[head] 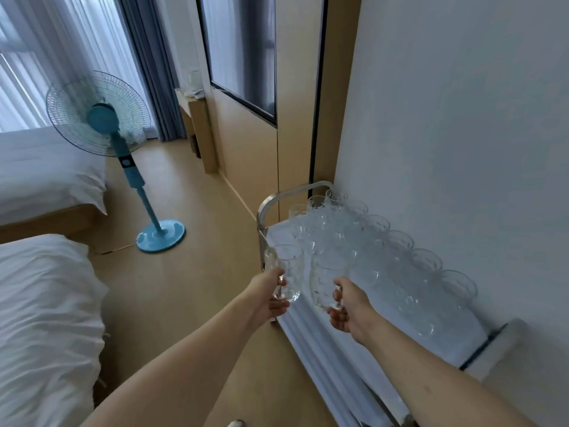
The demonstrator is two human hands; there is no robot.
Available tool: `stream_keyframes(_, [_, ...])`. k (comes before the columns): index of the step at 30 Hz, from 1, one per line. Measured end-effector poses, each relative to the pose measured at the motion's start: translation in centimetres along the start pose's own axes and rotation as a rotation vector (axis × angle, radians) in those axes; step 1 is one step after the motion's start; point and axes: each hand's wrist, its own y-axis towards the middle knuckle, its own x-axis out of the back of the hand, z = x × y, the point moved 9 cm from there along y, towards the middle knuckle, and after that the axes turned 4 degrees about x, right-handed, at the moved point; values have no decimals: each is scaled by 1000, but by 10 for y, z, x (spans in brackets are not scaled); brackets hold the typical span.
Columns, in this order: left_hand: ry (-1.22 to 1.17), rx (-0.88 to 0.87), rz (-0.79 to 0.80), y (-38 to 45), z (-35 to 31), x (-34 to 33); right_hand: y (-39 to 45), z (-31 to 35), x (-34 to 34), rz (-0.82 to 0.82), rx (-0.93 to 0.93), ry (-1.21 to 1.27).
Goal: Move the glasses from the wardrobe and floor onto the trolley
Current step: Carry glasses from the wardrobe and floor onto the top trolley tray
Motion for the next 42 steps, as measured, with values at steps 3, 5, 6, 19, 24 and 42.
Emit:
stream_keyframes(3, [57,32,71,31,-14,-3,19,-5,-6,-77,-35,34])
stream_keyframes(5, [109,53,105,52,-23,-4,28,-7,-10,-132,-63,61])
stream_keyframes(6, [137,64,125,63,-27,-5,33,-7,-11,-161,-72,77])
stream_keyframes(19, [349,186,403,151,-55,-36,65,-34,-17,-453,-166,284])
stream_keyframes(24, [356,293,471,169,-37,-64,77,-51,-6,-517,-216,351])
stream_keyframes(42, [396,285,419,219,-12,-137,147,-63,29,-401,-139,431])
